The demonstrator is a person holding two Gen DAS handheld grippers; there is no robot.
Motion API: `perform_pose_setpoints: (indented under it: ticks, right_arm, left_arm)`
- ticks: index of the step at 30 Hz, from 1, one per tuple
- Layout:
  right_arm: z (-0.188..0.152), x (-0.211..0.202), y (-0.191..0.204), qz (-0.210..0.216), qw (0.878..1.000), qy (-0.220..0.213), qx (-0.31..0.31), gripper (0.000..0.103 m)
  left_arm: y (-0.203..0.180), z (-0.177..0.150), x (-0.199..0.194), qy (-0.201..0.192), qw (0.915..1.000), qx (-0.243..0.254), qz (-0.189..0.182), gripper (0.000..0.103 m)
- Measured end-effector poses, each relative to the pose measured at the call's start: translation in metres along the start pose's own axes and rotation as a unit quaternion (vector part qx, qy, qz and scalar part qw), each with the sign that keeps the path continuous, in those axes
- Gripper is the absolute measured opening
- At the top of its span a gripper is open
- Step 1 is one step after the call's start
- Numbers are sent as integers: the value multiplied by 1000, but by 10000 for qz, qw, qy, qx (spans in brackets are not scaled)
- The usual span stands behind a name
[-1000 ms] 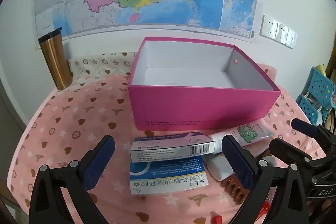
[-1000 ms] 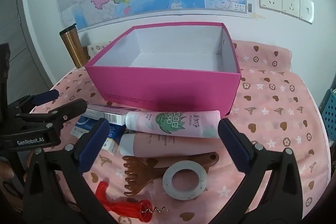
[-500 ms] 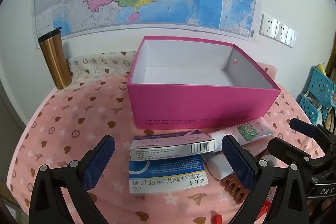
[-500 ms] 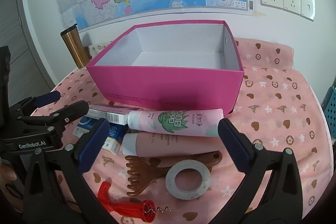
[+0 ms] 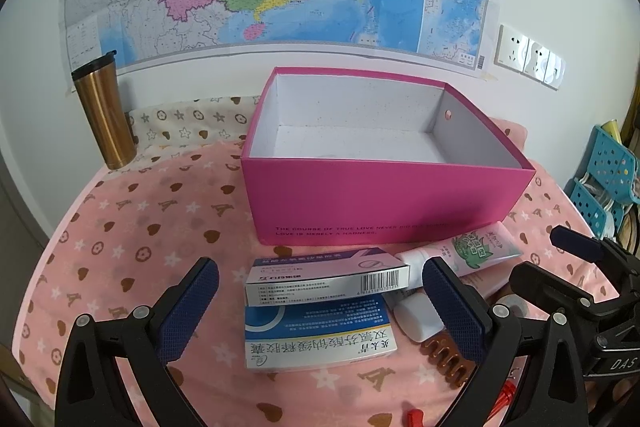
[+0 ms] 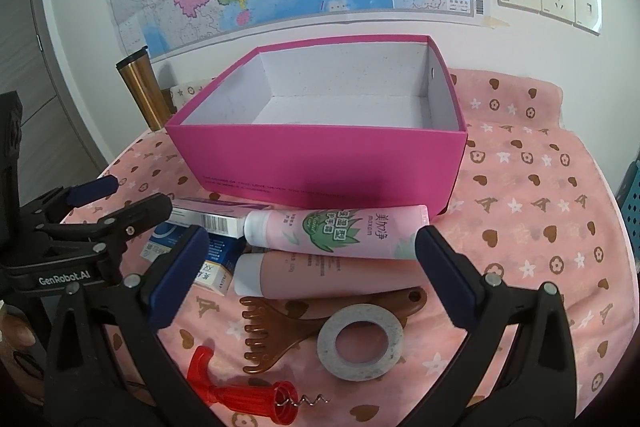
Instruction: Organize rigid objects
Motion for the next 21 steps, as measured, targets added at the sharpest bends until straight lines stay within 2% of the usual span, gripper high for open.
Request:
perform_pose_setpoints:
  ticks: [21]
  right_arm:
    - [-1, 2, 0, 20, 10000, -3, 33, 103]
  left_arm:
    - [-4, -2, 3, 31, 10000, 46, -9, 103]
Point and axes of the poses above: each gripper's, at about its wrist camera, not at the fingertips, and x roughly the way its jaws point, y to its left, z to its top, the point moved 9 cm from there along x, roughly the way its jaws point, and after that the axes turned 11 degrees about z, right-handed, at the moved point
